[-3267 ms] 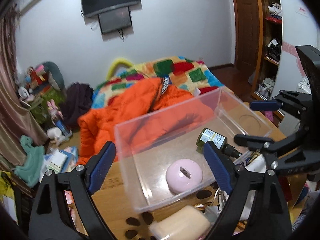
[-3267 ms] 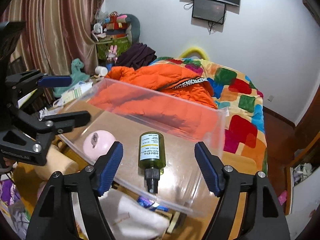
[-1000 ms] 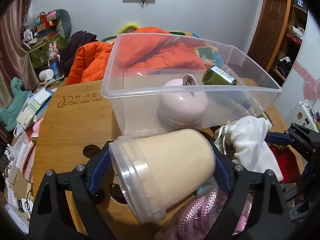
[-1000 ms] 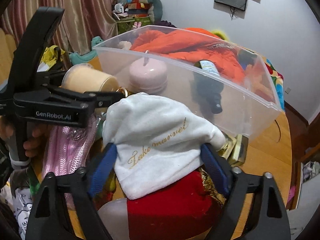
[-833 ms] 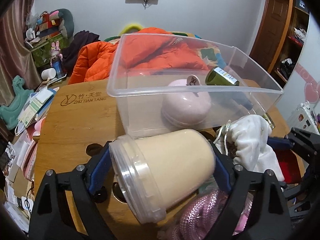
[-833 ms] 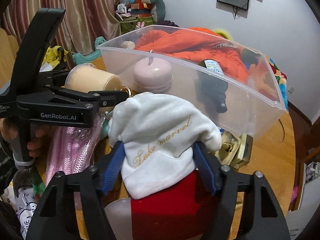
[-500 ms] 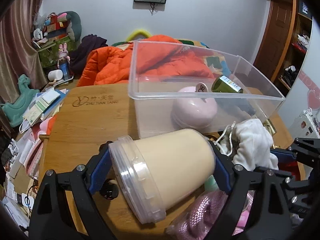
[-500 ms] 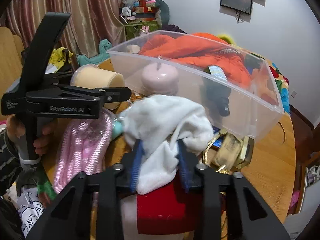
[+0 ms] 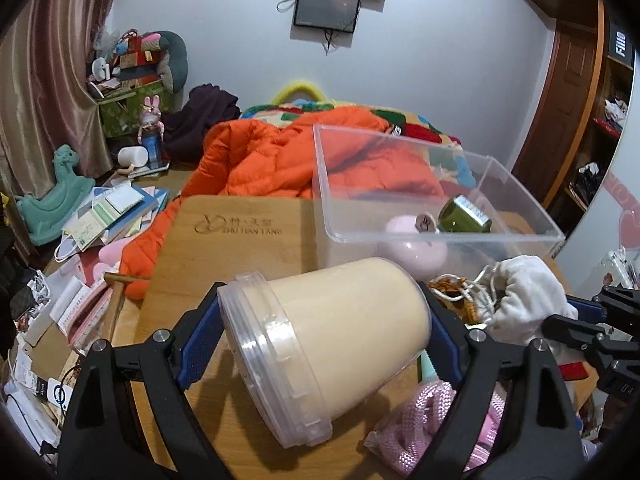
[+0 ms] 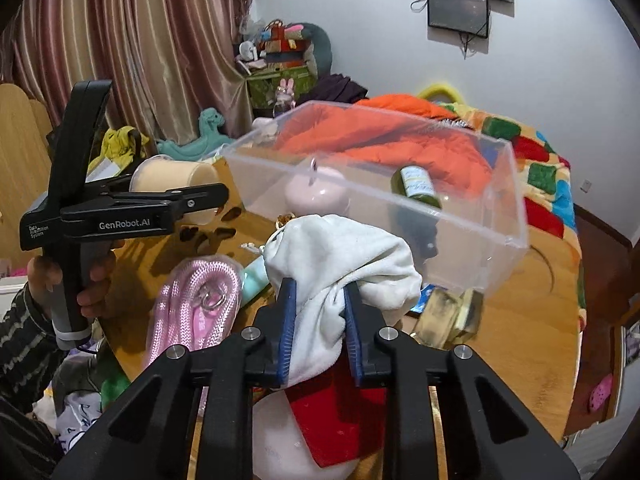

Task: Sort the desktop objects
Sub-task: 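Carry cream jar with left tool over bin while right tool carries white bag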

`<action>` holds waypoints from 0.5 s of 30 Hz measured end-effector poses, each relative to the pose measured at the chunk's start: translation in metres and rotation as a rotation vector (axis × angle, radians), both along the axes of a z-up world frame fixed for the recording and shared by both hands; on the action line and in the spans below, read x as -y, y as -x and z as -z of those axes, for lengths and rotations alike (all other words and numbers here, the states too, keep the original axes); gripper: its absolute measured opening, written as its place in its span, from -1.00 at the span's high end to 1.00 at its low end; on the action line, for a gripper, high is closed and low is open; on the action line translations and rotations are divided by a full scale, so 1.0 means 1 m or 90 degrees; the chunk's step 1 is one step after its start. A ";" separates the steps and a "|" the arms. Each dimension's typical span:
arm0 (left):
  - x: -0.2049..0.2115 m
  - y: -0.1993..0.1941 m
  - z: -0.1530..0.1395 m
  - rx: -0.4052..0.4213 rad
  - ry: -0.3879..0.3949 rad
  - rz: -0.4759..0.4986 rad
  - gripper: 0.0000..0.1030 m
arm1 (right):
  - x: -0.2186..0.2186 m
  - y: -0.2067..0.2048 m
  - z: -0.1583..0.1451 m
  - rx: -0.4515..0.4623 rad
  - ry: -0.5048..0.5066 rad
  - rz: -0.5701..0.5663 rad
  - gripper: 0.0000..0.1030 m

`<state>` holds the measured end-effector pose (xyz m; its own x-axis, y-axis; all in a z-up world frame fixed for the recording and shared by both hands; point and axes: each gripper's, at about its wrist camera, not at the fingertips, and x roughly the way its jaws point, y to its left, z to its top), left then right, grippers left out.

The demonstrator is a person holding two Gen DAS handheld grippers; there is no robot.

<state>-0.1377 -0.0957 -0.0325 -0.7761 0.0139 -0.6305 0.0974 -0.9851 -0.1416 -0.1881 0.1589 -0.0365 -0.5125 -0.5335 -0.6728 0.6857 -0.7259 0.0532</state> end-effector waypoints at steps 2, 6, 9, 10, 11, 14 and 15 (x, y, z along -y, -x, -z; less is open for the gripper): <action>0.001 -0.002 -0.005 -0.008 -0.002 -0.002 -0.72 | -0.004 0.000 -0.007 -0.009 0.010 0.004 0.61; 0.000 -0.004 -0.014 -0.023 0.001 -0.002 -0.72 | -0.011 -0.001 -0.021 -0.030 0.035 0.010 0.61; -0.004 -0.004 -0.022 -0.033 0.003 0.002 -0.72 | -0.016 -0.005 -0.032 -0.042 0.046 0.015 0.61; -0.005 -0.004 -0.024 -0.036 0.004 0.004 -0.72 | -0.017 -0.005 -0.035 -0.047 0.048 0.016 0.61; -0.007 -0.003 -0.026 -0.039 0.006 0.006 -0.72 | -0.018 -0.005 -0.038 -0.053 0.049 0.018 0.61; -0.010 -0.002 -0.034 -0.050 0.010 0.011 -0.72 | -0.020 -0.006 -0.044 -0.061 0.054 0.019 0.61; -0.012 -0.001 -0.037 -0.055 0.010 0.014 -0.72 | -0.019 -0.005 -0.046 -0.062 0.056 0.019 0.61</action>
<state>-0.1366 -0.0840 0.0042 -0.8270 0.0225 -0.5618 0.0639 -0.9890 -0.1337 -0.1832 0.1782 0.0093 -0.5903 -0.5716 -0.5699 0.6687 -0.7418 0.0515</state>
